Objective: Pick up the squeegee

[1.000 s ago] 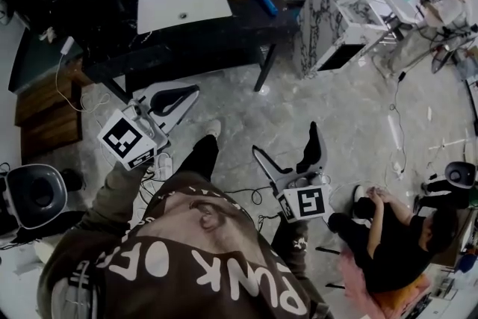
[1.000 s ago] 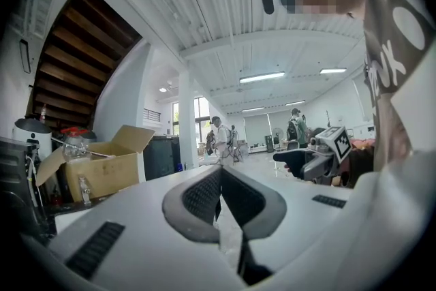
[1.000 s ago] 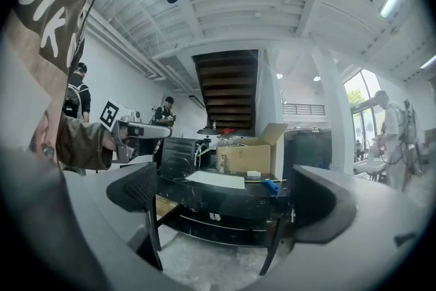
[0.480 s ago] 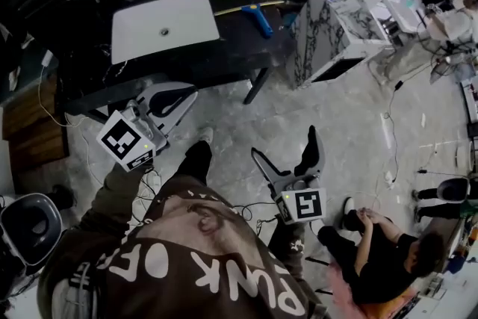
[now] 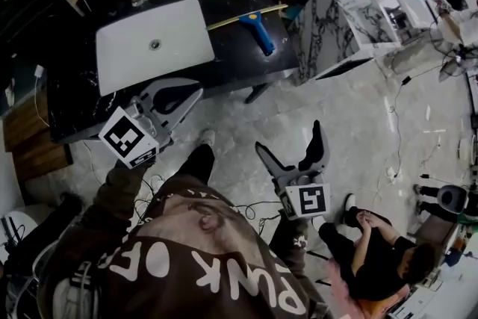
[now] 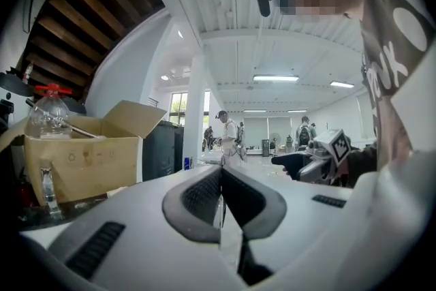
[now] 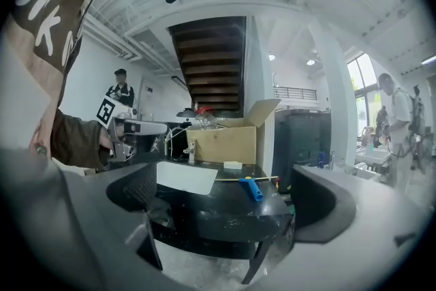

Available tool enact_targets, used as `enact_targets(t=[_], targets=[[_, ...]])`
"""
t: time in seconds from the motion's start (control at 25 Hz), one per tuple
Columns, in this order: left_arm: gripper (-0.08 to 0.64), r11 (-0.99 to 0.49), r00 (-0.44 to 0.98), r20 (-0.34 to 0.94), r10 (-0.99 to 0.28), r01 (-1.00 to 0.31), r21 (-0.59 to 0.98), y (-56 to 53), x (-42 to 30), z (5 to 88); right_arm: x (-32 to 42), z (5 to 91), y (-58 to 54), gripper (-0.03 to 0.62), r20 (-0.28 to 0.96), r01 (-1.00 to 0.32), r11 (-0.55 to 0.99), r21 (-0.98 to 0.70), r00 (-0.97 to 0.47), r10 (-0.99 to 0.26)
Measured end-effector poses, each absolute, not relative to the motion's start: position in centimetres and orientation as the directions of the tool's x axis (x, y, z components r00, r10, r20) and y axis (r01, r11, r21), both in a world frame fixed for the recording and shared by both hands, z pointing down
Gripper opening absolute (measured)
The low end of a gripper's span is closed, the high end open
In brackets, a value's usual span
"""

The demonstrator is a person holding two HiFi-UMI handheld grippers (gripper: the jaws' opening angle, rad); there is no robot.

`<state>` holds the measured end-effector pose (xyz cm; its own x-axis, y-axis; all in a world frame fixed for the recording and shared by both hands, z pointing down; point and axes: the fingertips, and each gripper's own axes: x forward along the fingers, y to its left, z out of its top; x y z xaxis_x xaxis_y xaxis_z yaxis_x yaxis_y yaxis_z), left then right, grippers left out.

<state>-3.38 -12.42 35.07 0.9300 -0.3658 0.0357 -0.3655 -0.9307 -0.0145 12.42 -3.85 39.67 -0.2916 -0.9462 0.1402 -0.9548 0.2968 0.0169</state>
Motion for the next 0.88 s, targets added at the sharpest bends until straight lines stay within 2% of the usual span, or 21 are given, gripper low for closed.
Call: enact_targets(t=[0.88], targets=[[0.003,-0.954,0.956,0.070,-0.285,-0.290,0.078,-28.5,0.3,38.3,14.7,44.2,-23.7,0.595,0.258,-0.955,0.296,0.027,-0.279,-0.925]])
